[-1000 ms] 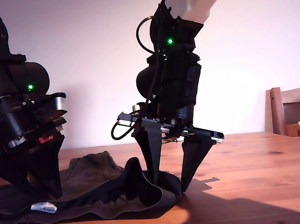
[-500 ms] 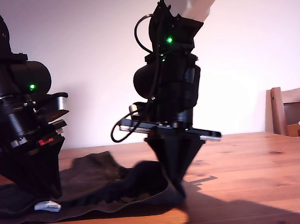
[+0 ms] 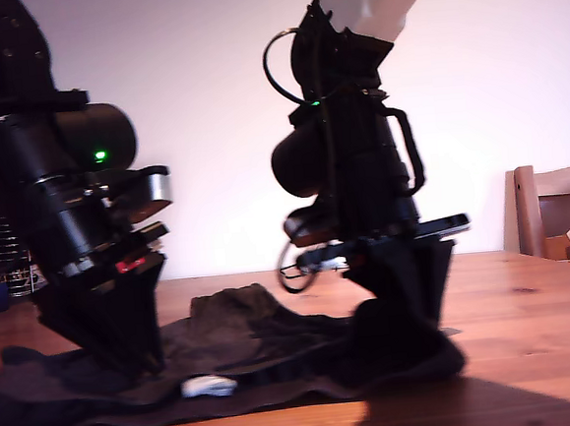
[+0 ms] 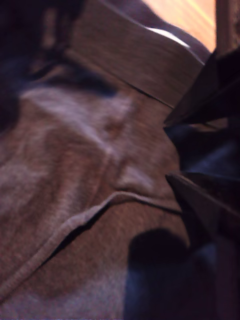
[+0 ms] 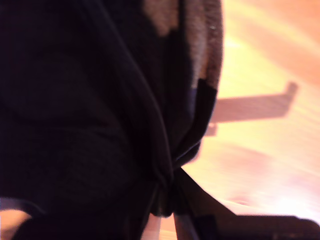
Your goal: Fold the underwear in front of you. After folding it, place it to the left side.
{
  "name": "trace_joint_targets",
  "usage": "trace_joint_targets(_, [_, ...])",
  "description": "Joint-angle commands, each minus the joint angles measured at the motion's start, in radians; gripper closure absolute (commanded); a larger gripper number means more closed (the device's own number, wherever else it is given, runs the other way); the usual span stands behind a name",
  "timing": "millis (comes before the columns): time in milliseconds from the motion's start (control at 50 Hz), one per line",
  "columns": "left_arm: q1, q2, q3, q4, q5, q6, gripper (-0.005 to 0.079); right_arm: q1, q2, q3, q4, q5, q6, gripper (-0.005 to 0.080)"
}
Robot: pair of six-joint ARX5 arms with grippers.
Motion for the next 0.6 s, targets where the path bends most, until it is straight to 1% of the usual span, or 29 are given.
trace_joint_targets(0, [-0.013, 0.02, -0.002, 0.014, 0.001, -0.011, 0.049, -0.014, -0.067, -0.02, -0.006, 0.008, -0.001, 0.0765])
trace_joint_targets(60, [-0.024, 0.02, -0.002, 0.029, 0.005, -0.026, 0.049, -0.023, -0.095, -0.02, -0.005, 0.008, -0.003, 0.0765])
trace_joint_targets(140, [-0.034, 0.019, -0.001, 0.049, 0.034, -0.04, 0.049, -0.03, -0.133, -0.018, 0.0, 0.008, -0.003, 0.0765])
trace_joint_targets(320, [-0.037, 0.019, -0.001, 0.076, 0.074, -0.06, 0.049, -0.041, -0.203, 0.01, -0.008, 0.019, -0.01, 0.0765])
trace_joint_targets(460, [-0.039, 0.019, 0.002, 0.082, 0.108, -0.082, 0.049, -0.053, -0.222, 0.031, -0.042, 0.053, -0.011, 0.0765])
trace_joint_targets(580, [-0.04, -0.004, 0.011, 0.08, 0.153, -0.107, 0.0497, -0.053, -0.222, 0.034, -0.054, 0.053, -0.01, 0.0765])
